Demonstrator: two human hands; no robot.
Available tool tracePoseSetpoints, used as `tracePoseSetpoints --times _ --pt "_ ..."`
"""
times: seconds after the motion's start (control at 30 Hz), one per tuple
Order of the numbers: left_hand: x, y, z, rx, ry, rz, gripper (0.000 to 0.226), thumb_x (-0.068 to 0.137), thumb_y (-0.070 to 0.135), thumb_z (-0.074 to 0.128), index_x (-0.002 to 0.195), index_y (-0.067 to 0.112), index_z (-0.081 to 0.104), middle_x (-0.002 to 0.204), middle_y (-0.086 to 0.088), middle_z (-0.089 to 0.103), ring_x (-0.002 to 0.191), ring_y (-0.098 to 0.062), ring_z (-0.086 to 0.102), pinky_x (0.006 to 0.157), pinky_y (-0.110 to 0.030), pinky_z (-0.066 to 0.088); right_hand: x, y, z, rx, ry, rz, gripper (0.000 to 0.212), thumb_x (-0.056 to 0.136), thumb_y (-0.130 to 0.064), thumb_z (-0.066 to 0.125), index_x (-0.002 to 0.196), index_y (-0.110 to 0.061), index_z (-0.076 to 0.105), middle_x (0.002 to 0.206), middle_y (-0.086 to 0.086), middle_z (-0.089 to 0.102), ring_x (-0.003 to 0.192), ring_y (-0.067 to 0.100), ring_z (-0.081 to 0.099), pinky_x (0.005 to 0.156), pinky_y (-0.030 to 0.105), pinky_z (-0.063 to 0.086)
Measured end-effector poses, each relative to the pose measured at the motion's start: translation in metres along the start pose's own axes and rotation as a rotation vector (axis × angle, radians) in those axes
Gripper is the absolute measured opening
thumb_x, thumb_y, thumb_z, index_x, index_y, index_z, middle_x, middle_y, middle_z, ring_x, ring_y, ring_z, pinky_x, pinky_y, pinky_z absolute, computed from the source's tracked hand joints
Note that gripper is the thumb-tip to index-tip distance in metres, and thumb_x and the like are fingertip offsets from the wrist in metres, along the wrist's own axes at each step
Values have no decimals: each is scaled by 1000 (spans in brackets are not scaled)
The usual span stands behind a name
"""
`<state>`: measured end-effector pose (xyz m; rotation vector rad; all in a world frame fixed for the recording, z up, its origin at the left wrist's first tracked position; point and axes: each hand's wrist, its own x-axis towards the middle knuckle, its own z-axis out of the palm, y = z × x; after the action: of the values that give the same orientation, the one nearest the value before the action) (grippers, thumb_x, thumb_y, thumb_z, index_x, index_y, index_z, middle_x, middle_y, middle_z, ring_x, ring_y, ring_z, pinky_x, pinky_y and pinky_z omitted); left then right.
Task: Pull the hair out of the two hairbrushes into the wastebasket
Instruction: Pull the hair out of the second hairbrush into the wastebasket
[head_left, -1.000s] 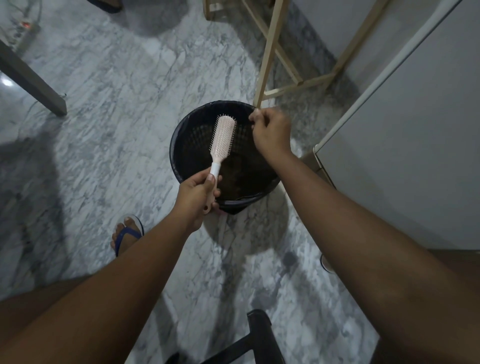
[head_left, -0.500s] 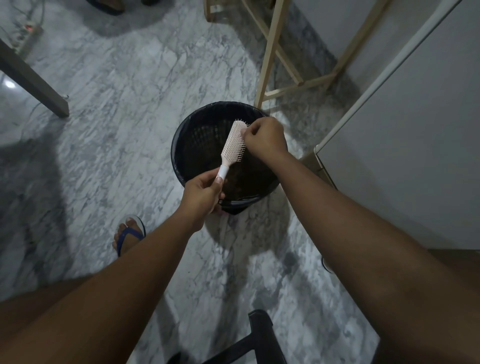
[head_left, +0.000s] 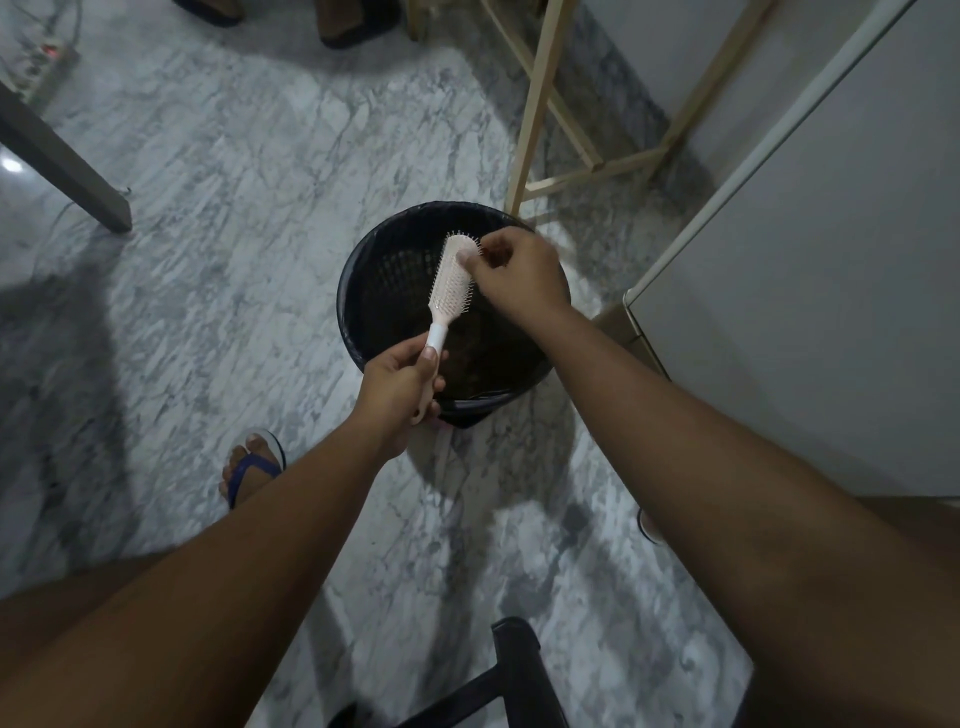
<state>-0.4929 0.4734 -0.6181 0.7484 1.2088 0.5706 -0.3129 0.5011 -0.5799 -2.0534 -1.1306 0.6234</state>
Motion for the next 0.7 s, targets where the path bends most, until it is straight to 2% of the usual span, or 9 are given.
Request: tracePoseSetpoints --times 0.07,0.13,0.2,0.23,0.33,0.4,0.47,0.6,0.7 --pt "-3 1 5 -11 -8 -7 28 101 16 55 127 17 65 100 0 67 66 -9 53 47 -24 44 -1 1 5 -12 -1 12 27 86 -36 75 100 -13 75 93 -3 74 83 8 67 78 23 54" --pt "-5 0 6 -19 -2 -18 27 101 16 54 126 17 65 101 -1 67 66 -10 53 47 -24 44 -2 0 6 -61 30 -4 19 91 -30 70 91 -13 76 89 -1 75 78 9 66 74 21 54" --pt "-6 -2 4 -41 10 -35 26 101 16 54 125 14 65 101 -3 67 67 -10 54 46 -23 44 -1 0 4 -3 73 18 22 96 -29 62 90 -11 74 85 -2 75 71 6 64 65 14 50" --pt "-6 -2 2 -62 20 -46 25 101 16 54 124 14 66 103 -5 67 67 -11 54 46 -23 43 -1 -1 3 101 91 58 26 99 -30 58 91 -10 73 82 -2 75 68 6 65 62 15 50" --pt "-3 0 -3 -103 20 -54 22 101 14 53 118 15 67 105 -6 67 65 -10 53 45 -23 43 -2 4 0 329 52 164 36 102 -37 51 92 -7 69 77 2 73 64 11 67 56 32 59" --pt "-3 2 -3 -105 2 -51 22 102 15 53 119 14 67 104 -7 67 65 -10 54 44 -23 42 -7 11 1 253 -85 160 40 95 -47 60 98 -9 70 85 5 73 71 12 69 52 32 61" --pt "-4 5 0 -88 -20 -57 21 102 17 53 115 16 69 99 -7 65 64 -10 53 44 -24 42 -12 16 2 168 -191 123 41 86 -51 71 100 -12 74 89 3 74 78 12 71 55 32 63" --pt "-4 3 1 -50 -29 -60 22 102 19 54 117 15 70 96 -7 62 65 -11 53 46 -24 42 -9 15 9 137 -164 97 29 88 -39 73 81 -10 76 76 5 74 70 17 71 64 34 63" --pt "-4 0 0 -43 -16 -38 26 101 17 54 124 13 67 98 -4 65 66 -10 53 46 -24 42 -9 14 11 60 -122 71 32 94 -33 66 80 -6 74 71 4 71 61 11 64 62 27 57"
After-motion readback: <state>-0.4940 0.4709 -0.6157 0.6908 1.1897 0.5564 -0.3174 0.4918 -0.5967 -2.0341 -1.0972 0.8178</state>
